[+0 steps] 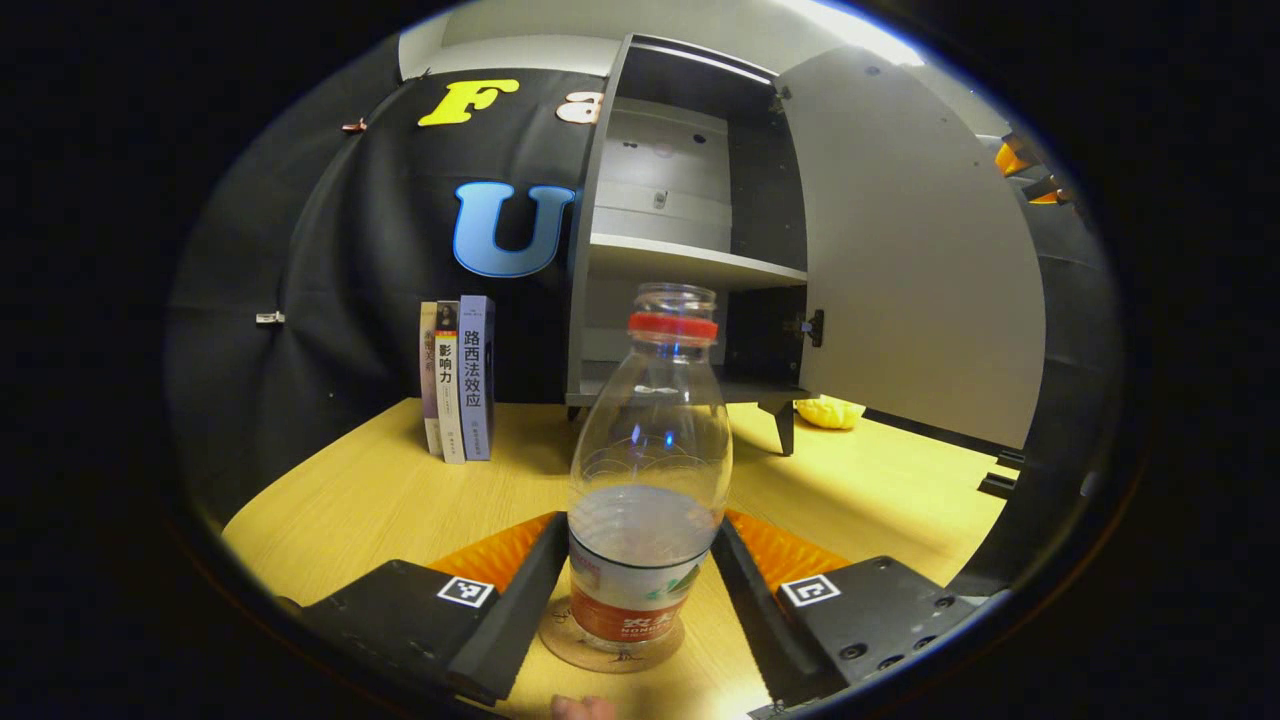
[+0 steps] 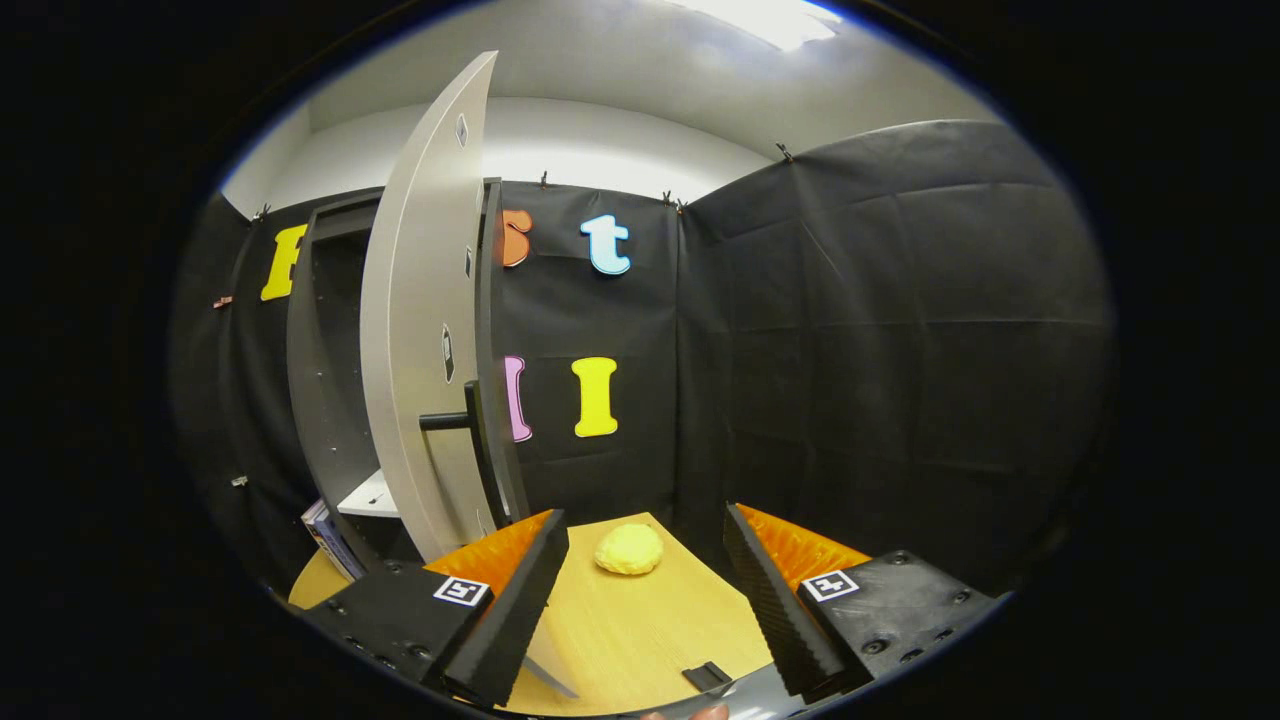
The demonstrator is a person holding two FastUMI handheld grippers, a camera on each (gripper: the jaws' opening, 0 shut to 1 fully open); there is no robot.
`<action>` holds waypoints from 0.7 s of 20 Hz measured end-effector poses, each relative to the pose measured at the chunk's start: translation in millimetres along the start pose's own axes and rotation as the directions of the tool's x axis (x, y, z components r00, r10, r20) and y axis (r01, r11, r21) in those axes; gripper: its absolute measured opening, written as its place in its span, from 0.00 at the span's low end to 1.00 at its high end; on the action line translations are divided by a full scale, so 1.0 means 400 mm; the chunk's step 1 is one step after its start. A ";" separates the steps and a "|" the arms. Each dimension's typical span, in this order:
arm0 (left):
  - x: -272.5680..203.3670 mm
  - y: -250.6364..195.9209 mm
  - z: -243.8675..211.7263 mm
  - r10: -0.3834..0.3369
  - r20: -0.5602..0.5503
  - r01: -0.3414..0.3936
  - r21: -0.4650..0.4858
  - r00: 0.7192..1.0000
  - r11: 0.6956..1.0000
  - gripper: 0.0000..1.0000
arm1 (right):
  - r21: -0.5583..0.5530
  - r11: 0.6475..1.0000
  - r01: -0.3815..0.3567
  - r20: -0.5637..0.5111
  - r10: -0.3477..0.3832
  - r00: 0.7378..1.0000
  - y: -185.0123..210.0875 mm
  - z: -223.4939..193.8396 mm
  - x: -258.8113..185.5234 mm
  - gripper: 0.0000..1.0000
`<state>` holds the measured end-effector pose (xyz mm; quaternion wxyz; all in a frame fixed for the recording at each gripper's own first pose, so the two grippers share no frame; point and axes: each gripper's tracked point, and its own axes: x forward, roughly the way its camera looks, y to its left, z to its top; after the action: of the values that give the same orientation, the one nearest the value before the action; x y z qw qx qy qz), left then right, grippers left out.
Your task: Open the cabinet door with the right hand, grasp the bottle in the cabinet with the left hand and place it on the coaster, then close the cabinet door with the right hand.
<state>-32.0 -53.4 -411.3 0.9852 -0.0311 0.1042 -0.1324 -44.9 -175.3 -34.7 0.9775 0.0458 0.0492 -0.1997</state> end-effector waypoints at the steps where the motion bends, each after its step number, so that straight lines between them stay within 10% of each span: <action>1: -0.003 0.001 0.007 0.005 -0.001 -0.005 0.000 1.000 1.000 0.90 | 0.005 1.000 -0.005 -0.002 0.005 1.000 0.005 -0.003 0.002 0.97; 14: -0.101 -0.075 0.338 0.046 0.070 -0.047 0.015 0.996 0.999 0.95 | -0.021 0.997 -0.075 0.007 0.075 0.997 0.015 -0.011 0.045 0.99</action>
<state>-48.9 -67.1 -268.5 0.9913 -0.0248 0.0695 -0.1091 -26.5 -176.3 -40.7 0.9850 0.0368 0.0457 -0.1626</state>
